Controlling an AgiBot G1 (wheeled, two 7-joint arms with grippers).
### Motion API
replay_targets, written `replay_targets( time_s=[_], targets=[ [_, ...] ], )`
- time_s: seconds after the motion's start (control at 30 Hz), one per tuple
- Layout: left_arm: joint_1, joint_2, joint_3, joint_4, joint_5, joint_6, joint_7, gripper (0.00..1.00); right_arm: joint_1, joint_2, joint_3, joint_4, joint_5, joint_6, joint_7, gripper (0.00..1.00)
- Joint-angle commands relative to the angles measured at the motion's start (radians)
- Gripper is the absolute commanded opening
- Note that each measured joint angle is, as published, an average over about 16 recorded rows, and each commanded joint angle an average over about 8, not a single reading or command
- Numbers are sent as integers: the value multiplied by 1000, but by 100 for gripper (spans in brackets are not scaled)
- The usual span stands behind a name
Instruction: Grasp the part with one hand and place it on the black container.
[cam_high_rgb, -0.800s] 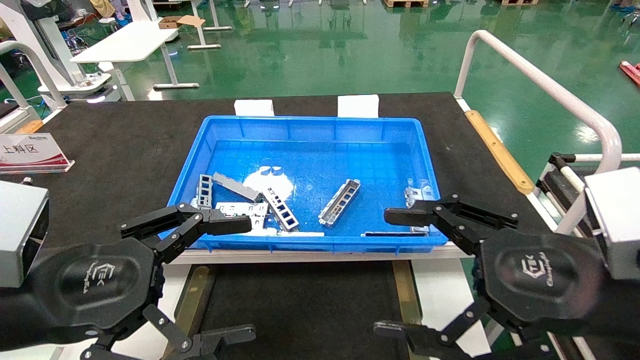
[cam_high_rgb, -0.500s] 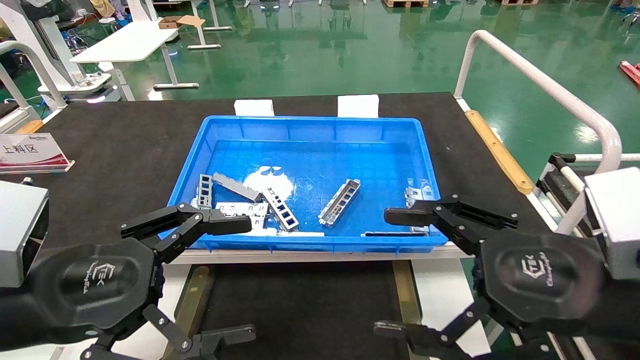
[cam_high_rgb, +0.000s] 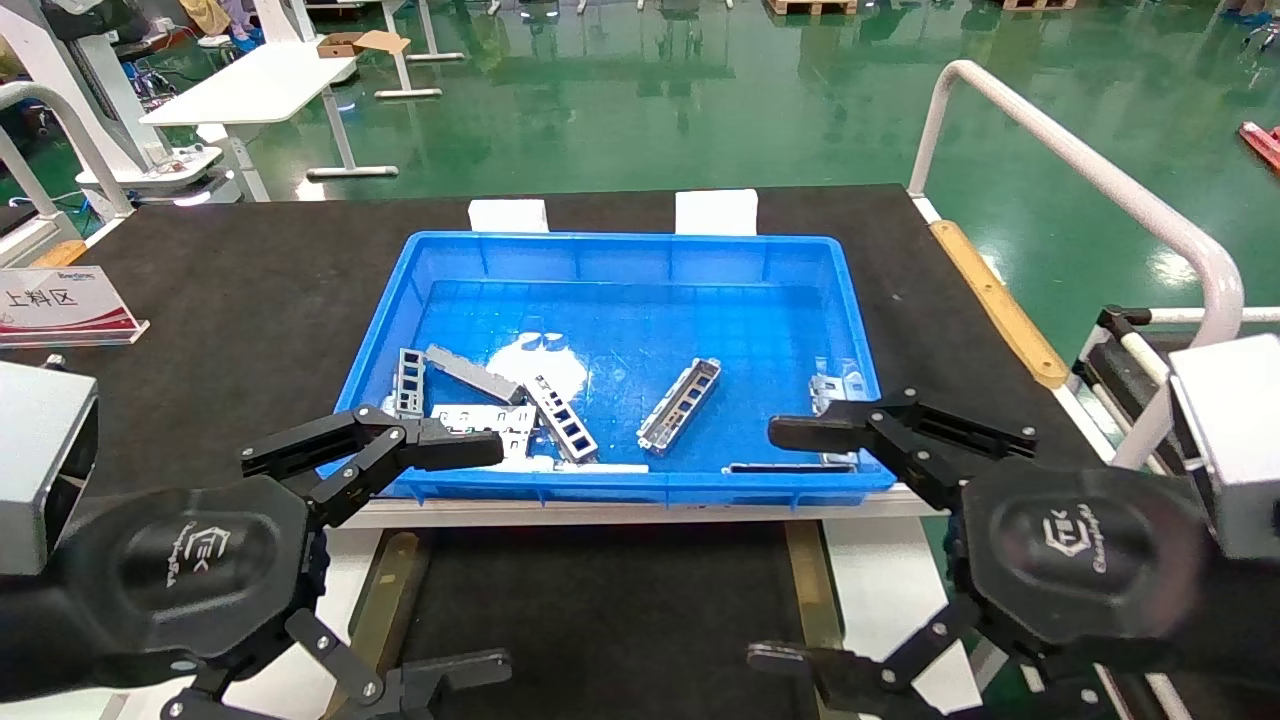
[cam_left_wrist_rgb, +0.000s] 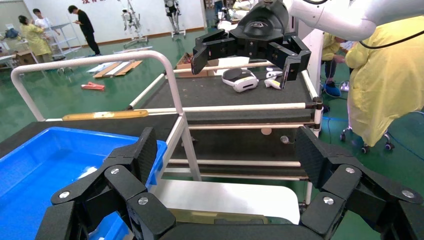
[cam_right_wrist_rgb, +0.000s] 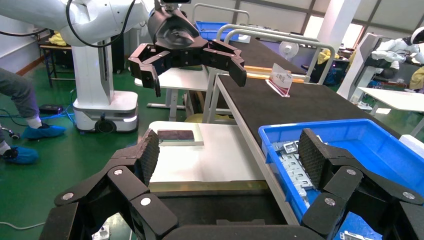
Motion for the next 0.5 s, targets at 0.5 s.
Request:
replay_targets(
  time_s=[0.5],
  targets=[
    [-33, 74, 34, 54, 65, -72, 1, 100, 0, 0, 0, -1, 0, 0, 0, 100]
  ],
)
